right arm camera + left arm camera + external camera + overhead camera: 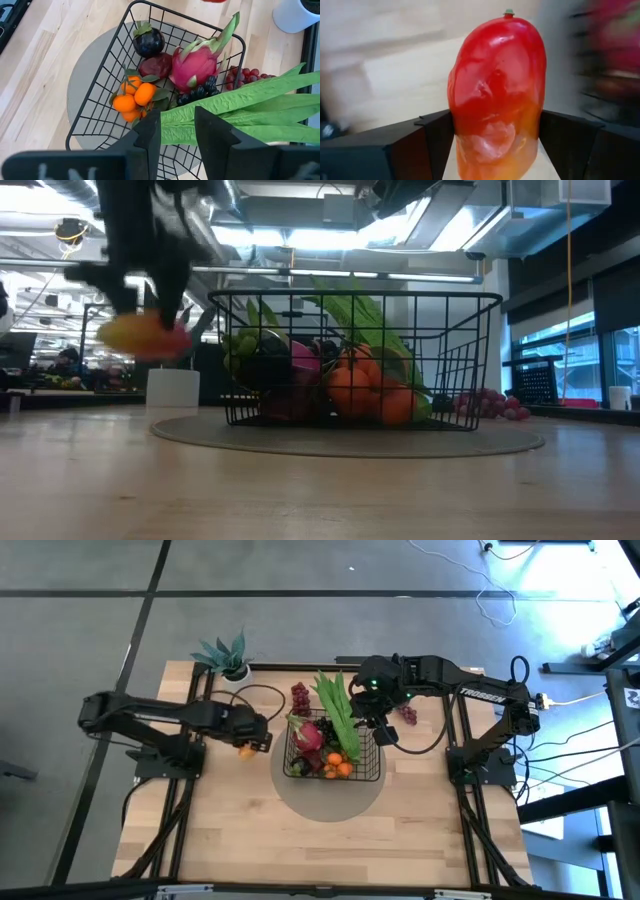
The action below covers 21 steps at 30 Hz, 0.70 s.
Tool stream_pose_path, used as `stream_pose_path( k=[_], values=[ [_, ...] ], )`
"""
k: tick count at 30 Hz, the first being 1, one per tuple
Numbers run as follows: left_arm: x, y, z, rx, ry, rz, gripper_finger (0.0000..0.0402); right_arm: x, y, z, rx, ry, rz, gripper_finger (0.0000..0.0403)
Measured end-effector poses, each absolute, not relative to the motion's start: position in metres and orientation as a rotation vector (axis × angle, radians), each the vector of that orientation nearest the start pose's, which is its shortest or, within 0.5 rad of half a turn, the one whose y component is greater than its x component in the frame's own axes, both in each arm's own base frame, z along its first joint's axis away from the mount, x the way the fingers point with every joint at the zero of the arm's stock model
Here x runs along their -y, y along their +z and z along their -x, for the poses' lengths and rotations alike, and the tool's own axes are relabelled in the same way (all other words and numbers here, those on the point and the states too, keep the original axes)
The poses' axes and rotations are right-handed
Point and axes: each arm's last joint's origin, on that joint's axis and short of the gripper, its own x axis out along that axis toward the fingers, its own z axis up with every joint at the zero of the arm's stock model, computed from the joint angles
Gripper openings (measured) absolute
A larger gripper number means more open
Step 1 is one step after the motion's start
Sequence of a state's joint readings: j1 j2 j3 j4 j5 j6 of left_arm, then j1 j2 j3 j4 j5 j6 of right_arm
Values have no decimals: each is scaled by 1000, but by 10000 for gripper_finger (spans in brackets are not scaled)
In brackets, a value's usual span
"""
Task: Build produce basket
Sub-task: Put the red mango into the black wire basket
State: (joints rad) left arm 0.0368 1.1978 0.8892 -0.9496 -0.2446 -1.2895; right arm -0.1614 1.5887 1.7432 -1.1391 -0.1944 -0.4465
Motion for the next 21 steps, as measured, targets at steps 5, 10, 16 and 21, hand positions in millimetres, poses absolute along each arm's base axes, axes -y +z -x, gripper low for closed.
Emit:
stream_pose_path(
  k=[5,10,16,21],
  values=[
    [-3,290,-204,-764,820,858,237,44,385,-308,-933,243,239,106],
    [5,332,-209,-655,693,719,237,45,385,-308,-933,243,239,106],
    [8,355,-232,-508,548,611,237,45,387,-311,-900,236,247,106],
    [10,361,-258,-437,449,505,237,45,389,-314,-854,236,255,106]
  ],
)
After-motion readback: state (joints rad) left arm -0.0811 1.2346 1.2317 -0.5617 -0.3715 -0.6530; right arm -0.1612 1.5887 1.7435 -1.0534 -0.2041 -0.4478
